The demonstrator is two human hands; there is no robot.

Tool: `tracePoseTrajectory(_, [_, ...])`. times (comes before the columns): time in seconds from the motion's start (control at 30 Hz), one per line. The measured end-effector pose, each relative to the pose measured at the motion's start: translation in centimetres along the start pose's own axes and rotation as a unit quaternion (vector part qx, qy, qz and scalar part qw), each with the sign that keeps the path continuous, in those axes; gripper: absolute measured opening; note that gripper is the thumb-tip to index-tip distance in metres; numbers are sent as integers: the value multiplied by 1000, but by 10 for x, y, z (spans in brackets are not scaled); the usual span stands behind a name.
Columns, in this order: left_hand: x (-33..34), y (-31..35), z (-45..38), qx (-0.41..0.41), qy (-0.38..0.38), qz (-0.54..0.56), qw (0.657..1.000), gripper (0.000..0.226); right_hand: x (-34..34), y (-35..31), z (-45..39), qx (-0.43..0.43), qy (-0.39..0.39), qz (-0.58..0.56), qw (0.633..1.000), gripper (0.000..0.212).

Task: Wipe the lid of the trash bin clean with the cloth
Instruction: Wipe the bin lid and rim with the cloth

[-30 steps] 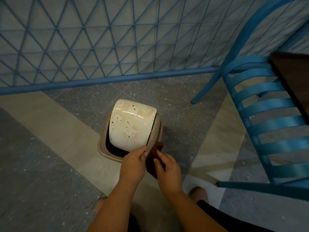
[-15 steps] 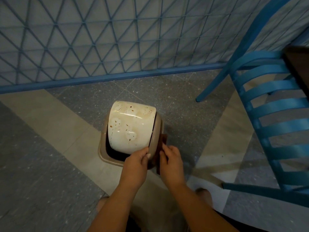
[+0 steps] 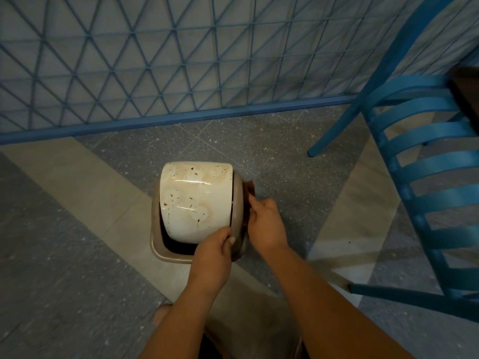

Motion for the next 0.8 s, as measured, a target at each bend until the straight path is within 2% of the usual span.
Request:
tracePoseTrajectory(0.07, [-2, -1, -1, -9, 1, -8, 1000, 18, 6, 10, 12, -39, 12, 49, 998, 36])
tracePoseTrajectory(0.13, [-2, -1, -1, -14, -7, -10, 1000, 19, 9, 20, 28, -14, 14, 53, 998, 19])
tracePoseTrajectory(0.2, [-2, 0, -2, -13, -11, -26, 1000, 16, 8, 23, 44, 19, 23, 18, 999, 24])
tracePoseTrajectory(0.27, [-2, 1, -3, -12, -8, -41, 999, 15, 7, 21, 48, 22, 31, -40, 998, 10])
tracePoseTrajectory(0.33, [-3, 1, -2, -13, -12, -44, 999, 15, 2, 13, 39, -4, 52, -75, 996, 33])
tracePoseTrajectory(0.4, [-4, 0, -2, -12, -23, -41, 999, 16, -6, 0, 18, 4, 54, -105, 993, 42])
tracePoseTrajectory(0.5, [-4, -2, -3, -13, -22, -39, 999, 16, -7, -9, -9, 19, 22, -79, 996, 45])
tracePoseTrajectory(0.63, [-5, -2, -4, -15, -19, -43, 999, 15, 0, 8, 11, 23, -8, -14, 1000, 44])
tracePoseTrajectory(0.73, [-6, -1, -4, -12, -16, -34, 999, 14, 0, 16, 36, 37, 7, -91, 995, 35])
tracePoseTrajectory(0.8, [-7, 0, -3, -25, -15, -11, 1000, 16, -5, 11, 46, 34, 64, -184, 980, 37])
Point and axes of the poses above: each hand's wrist, its own z-axis away from the middle knuckle, its own x-axis out of the palm, y = z × x, the point moved 1 cm from there along -z, towards the middle knuckle, and after that the axes turned 1 degree about -x, right-handed, at the moved point
